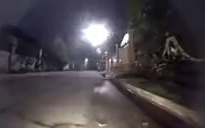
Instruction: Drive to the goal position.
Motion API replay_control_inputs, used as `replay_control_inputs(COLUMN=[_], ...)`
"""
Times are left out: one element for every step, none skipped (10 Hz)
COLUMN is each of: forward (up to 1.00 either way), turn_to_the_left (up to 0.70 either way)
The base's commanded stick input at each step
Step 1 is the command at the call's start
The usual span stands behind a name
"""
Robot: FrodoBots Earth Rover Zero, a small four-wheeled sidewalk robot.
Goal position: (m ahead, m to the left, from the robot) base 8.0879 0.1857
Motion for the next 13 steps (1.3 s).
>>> replay_control_inputs(forward=[0.70, 0.70, 0.70, 0.70, 0.70, 0.70, 0.70, 0.70, 0.70, 0.70, 0.70, 0.70, 0.70], turn_to_the_left=[0.00, 0.00, 0.00, 0.00, 0.00, 0.00, 0.00, 0.00, 0.00, 0.00, 0.00, 0.00, 0.00])
